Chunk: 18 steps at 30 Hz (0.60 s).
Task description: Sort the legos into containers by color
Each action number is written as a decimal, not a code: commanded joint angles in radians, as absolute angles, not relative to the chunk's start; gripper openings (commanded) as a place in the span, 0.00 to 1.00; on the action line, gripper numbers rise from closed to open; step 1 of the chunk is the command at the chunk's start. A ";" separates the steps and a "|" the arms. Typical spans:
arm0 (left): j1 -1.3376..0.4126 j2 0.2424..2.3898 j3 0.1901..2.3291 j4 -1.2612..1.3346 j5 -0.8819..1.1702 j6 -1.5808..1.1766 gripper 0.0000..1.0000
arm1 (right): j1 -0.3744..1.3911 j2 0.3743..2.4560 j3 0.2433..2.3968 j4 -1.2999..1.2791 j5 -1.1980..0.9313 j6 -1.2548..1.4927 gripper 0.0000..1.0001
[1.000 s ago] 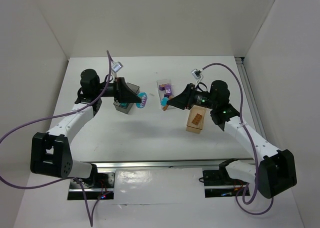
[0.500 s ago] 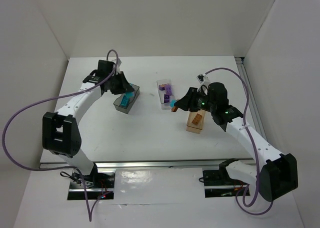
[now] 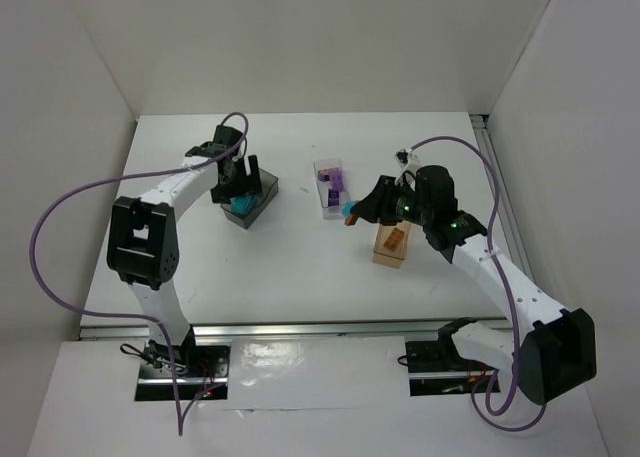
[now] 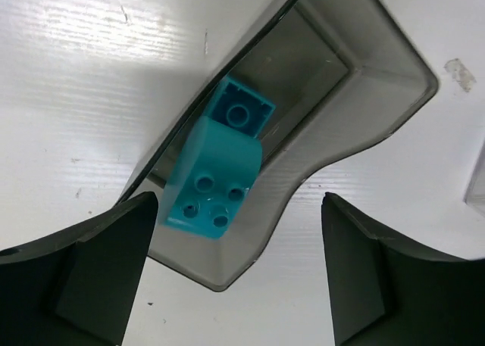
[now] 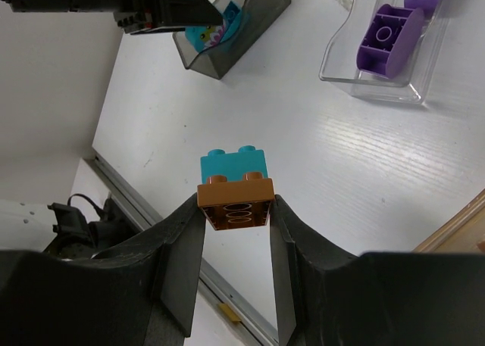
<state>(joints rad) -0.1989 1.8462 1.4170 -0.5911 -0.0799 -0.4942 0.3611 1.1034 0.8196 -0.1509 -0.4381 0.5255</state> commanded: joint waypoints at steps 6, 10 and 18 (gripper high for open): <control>-0.238 1.604 1.442 -0.554 0.182 -0.322 0.84 | 0.356 1.141 0.891 -0.118 -0.616 0.448 0.01; -0.238 1.519 1.352 -0.440 0.790 -0.199 0.90 | 0.356 1.163 0.900 -0.075 -0.793 0.419 0.01; -0.319 1.509 1.232 -0.230 1.250 -0.198 0.94 | 0.356 1.193 0.910 0.008 -0.999 0.425 0.01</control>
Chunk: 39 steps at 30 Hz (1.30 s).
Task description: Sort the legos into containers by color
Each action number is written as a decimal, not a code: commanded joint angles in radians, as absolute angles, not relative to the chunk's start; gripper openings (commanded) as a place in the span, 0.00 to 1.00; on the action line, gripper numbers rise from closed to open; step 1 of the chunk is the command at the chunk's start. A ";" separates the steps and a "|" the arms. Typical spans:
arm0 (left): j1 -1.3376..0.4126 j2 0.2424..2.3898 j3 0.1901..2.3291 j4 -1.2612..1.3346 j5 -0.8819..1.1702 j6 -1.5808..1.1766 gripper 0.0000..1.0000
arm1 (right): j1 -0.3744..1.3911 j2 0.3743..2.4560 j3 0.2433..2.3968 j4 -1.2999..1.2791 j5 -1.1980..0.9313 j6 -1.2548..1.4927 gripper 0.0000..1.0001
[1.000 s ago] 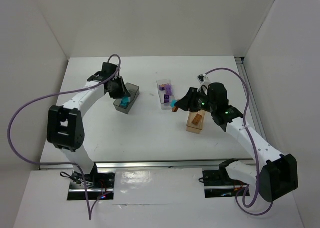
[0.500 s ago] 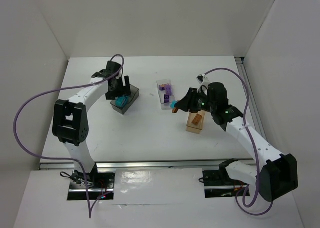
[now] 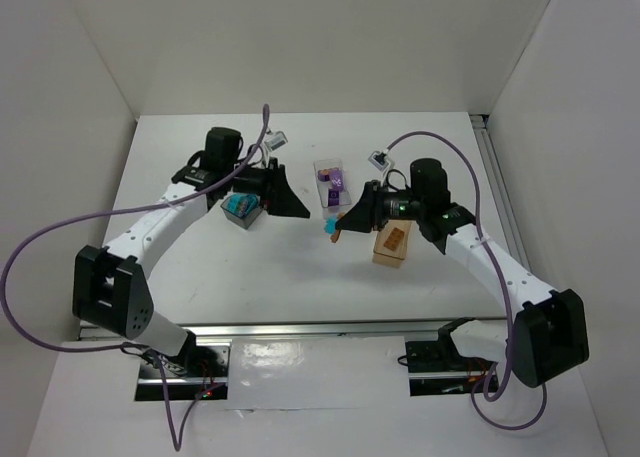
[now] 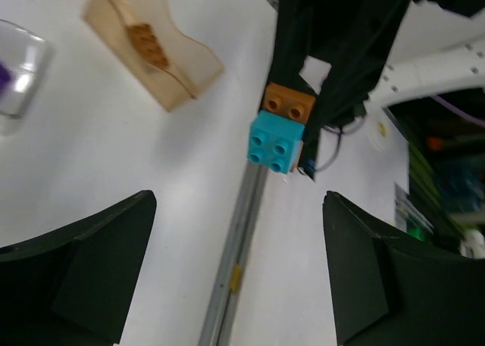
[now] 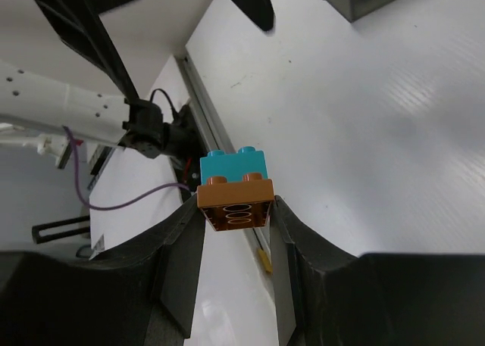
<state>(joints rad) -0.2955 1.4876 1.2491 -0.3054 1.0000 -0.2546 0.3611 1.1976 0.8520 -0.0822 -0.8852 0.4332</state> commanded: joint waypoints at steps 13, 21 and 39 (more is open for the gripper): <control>-0.446 1.603 1.298 -0.272 1.236 -0.159 0.86 | 0.356 1.203 0.910 0.084 -1.029 0.479 0.01; -0.468 1.634 1.308 -0.180 1.236 -0.224 0.77 | 0.365 1.203 0.900 0.084 -1.029 0.479 0.01; -0.318 1.575 1.284 -0.300 0.993 -0.230 0.00 | 0.365 1.057 0.844 -0.196 -0.562 0.402 0.00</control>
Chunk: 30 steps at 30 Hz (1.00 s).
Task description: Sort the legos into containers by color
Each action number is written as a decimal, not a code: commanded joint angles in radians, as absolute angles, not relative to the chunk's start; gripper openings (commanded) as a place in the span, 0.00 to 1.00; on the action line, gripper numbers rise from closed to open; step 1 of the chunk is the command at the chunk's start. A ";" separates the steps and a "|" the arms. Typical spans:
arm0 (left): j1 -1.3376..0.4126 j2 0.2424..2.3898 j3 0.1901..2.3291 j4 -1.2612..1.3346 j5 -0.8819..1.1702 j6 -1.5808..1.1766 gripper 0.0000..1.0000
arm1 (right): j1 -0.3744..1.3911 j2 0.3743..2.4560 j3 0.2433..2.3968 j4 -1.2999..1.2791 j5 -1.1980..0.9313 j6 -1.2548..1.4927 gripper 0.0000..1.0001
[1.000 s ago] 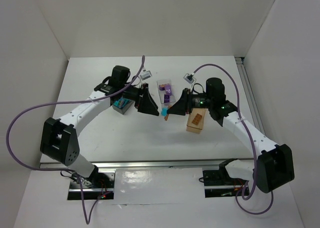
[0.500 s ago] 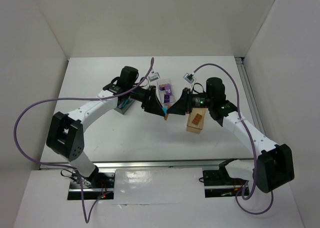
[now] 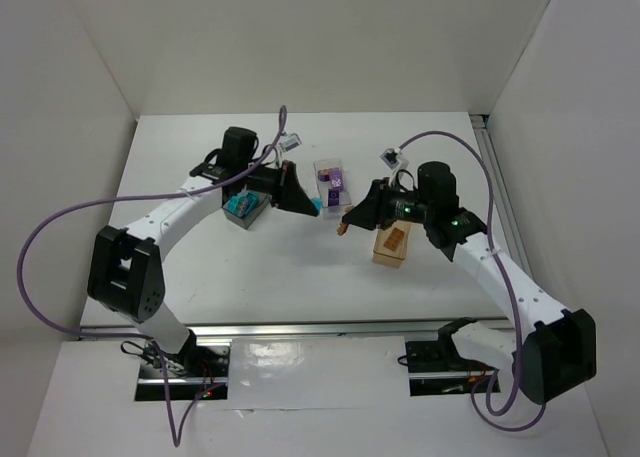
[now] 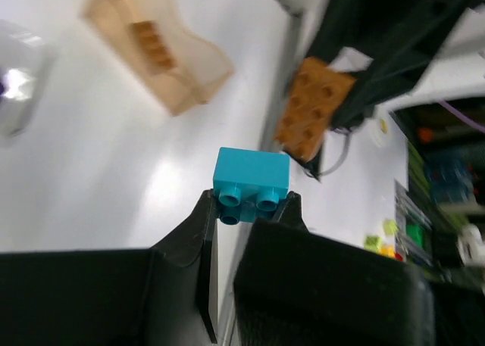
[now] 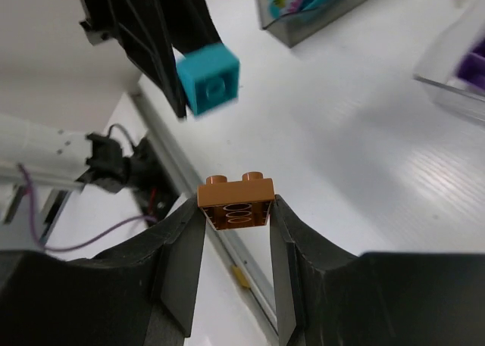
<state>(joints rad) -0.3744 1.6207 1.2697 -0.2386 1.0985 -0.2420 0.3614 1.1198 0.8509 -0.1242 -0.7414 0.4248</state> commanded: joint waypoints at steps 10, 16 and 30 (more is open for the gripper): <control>-0.268 1.658 1.448 -0.607 0.084 -0.291 0.00 | 0.365 1.149 0.913 -0.495 0.147 0.523 0.04; -0.268 1.746 1.457 -0.618 -0.081 -0.331 0.00 | 0.365 1.207 0.870 -0.480 0.201 0.535 0.06; -0.268 1.884 1.514 -0.623 -0.183 -0.411 0.56 | 0.365 1.236 0.896 -0.492 0.279 0.545 0.99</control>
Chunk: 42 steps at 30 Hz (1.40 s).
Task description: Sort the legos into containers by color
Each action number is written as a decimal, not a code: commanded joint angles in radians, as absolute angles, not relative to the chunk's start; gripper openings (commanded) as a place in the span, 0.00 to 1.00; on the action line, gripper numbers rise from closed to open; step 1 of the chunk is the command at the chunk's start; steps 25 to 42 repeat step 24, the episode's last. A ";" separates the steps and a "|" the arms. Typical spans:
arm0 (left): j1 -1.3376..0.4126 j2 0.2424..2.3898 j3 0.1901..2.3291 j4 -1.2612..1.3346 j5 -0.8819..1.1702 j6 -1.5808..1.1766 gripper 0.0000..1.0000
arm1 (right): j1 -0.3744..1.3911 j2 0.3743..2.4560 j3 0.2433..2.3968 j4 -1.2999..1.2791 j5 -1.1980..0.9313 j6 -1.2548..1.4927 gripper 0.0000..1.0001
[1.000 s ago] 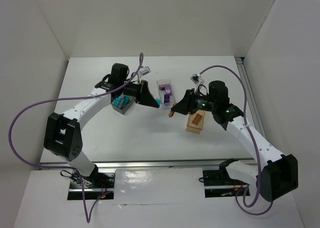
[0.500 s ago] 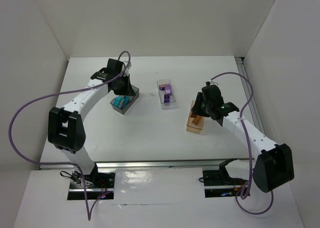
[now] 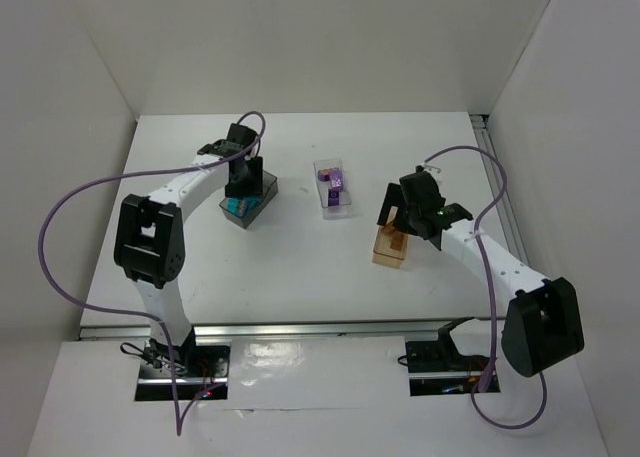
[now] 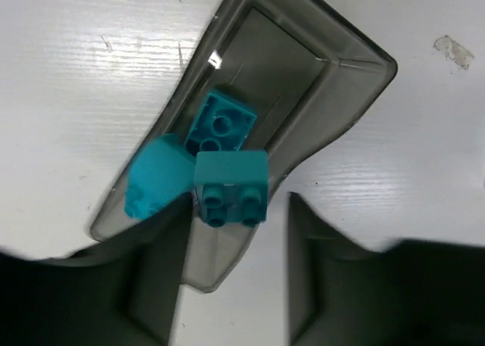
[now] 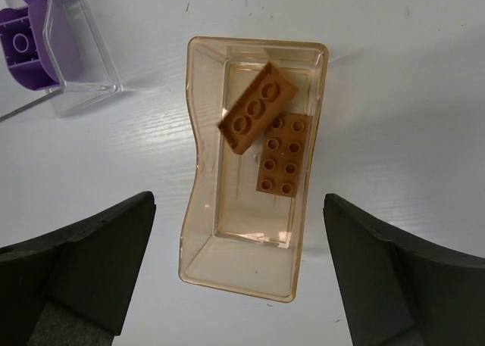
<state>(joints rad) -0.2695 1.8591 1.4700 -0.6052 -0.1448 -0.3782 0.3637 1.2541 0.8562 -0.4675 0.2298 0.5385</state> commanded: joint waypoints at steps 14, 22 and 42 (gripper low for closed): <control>-0.298 1.689 1.566 -0.650 -0.143 -0.433 0.83 | 0.365 1.172 0.939 -0.595 0.481 0.581 0.99; -0.298 1.513 1.548 -0.621 -0.112 -0.413 0.83 | 0.365 1.163 0.919 -0.627 0.551 0.588 0.99; -0.298 1.462 1.513 -0.600 -0.101 -0.413 0.83 | 0.365 1.152 0.919 -0.627 0.563 0.588 0.99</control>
